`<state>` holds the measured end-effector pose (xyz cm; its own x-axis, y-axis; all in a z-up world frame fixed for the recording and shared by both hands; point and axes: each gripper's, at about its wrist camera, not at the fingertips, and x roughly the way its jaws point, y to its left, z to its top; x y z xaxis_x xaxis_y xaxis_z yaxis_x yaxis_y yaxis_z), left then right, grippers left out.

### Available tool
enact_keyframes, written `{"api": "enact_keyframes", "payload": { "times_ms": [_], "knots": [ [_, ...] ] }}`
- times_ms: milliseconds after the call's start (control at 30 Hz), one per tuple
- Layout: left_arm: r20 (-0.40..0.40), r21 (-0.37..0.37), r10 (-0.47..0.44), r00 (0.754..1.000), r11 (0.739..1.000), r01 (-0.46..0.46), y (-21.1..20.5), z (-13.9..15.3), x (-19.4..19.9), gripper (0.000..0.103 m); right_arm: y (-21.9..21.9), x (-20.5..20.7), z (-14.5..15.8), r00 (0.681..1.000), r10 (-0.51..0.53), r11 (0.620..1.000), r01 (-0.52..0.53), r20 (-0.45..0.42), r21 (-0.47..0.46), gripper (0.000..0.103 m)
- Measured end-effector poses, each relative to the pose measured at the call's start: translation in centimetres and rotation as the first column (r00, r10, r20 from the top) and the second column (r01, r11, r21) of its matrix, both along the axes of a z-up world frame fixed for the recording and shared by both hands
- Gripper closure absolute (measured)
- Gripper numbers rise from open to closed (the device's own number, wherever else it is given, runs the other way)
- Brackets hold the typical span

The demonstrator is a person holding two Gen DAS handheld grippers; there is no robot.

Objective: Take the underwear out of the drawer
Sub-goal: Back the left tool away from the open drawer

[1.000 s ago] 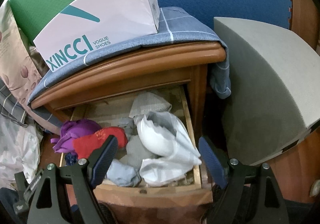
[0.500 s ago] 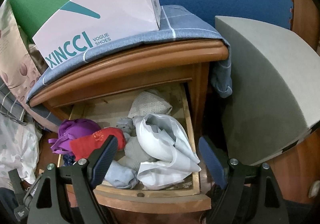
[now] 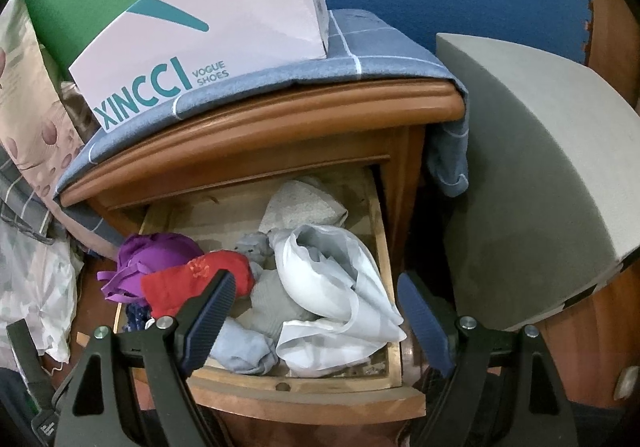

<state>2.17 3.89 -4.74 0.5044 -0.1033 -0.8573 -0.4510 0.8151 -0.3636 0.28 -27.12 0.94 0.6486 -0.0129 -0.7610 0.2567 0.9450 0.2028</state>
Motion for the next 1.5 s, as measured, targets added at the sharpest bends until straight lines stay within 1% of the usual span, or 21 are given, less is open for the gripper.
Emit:
{"api": "enact_keyframes", "payload": {
  "times_ms": [200,300,400,500,567,633,767,833,900,967,1067,1167,1233,1267,1300,1433,1500],
  "knots": [
    [0.029,0.095,-0.049,0.998,0.994,0.046,-1.3,1.5,-0.4,0.001,0.5,0.1,0.1,1.000,0.019,1.000,-0.019,-0.002,-0.024,0.018],
    [0.035,0.161,-0.082,0.996,0.984,0.075,-2.2,2.3,-0.5,0.001,0.8,0.2,0.0,1.000,0.029,0.999,-0.030,-0.008,-0.037,0.018],
    [0.023,0.220,-0.121,0.992,0.969,0.113,-3.0,2.7,-0.2,0.000,1.1,0.2,0.0,0.999,0.036,0.998,-0.037,-0.008,-0.053,0.018],
    [0.020,0.254,-0.150,0.988,0.957,0.140,-3.7,3.0,-0.1,0.000,1.4,0.3,0.0,0.999,0.047,0.997,-0.047,-0.005,-0.067,0.018],
    [0.016,0.293,-0.178,0.984,0.942,0.166,-4.4,3.3,-0.1,0.001,1.7,0.3,0.0,0.998,0.058,0.995,-0.059,-0.006,-0.083,0.018],
    [0.011,0.317,-0.204,0.979,0.929,0.190,-4.6,3.7,0.2,0.001,1.9,0.4,0.0,0.998,0.068,0.994,-0.068,-0.010,-0.087,0.018],
    [0.010,0.372,-0.267,0.964,0.896,0.244,-5.3,4.8,0.6,0.001,2.2,0.5,-0.1,0.997,0.080,0.992,-0.082,-0.016,-0.098,0.018],
    [0.010,0.388,-0.282,0.959,0.885,0.257,-5.4,5.2,0.8,0.001,2.3,0.6,-0.1,0.996,0.091,0.990,-0.093,-0.018,-0.102,0.018],
    [0.016,0.419,-0.300,0.954,0.868,0.266,-5.7,5.8,0.8,0.001,2.6,0.6,-0.1,0.994,0.104,0.988,-0.106,-0.020,-0.113,0.018],
    [0.014,0.435,-0.323,0.946,0.854,0.285,-5.9,6.0,1.0,0.001,2.9,0.7,-0.2,0.993,0.113,0.986,-0.116,-0.029,-0.118,0.018],
    [0.008,0.447,-0.342,0.940,0.842,0.302,-6.0,6.5,1.4,0.000,3.2,0.8,-0.4,0.991,0.124,0.985,-0.128,-0.039,-0.115,0.018],
    [-0.001,0.443,-0.352,0.936,0.839,0.316,-5.7,6.6,1.9,0.000,3.2,0.8,-0.5,0.992,0.120,0.985,-0.125,-0.043,-0.119,0.018],
    [-0.014,0.452,-0.360,0.933,0.830,0.327,-5.7,6.8,2.1,0.000,3.2,0.8,-0.6,0.992,0.117,0.986,-0.121,-0.044,-0.112,0.018],
    [-0.013,0.466,-0.367,0.930,0.821,0.330,-5.8,7.1,2.1,0.000,3.2,0.9,-0.6,0.992,0.115,0.987,-0.119,-0.045,-0.110,0.018],
    [-0.009,0.489,-0.380,0.925,0.805,0.336,-6.0,7.4,2.1,0.000,3.1,0.8,-0.6,0.993,0.114,0.987,-0.118,-0.044,-0.109,0.018],
    [-0.003,0.513,-0.424,0.906,0.777,0.365,-6.5,8.3,2.6,0.000,3.0,1.1,-0.8,0.994,0.088,0.989,-0.095,-0.068,-0.116,0.018],
    [-0.004,0.532,-0.448,0.894,0.756,0.381,-6.8,8.7,2.9,0.000,2.9,1.1,-0.9,0.995,0.081,0.990,-0.088,-0.065,-0.114,0.018]
  ]
}}
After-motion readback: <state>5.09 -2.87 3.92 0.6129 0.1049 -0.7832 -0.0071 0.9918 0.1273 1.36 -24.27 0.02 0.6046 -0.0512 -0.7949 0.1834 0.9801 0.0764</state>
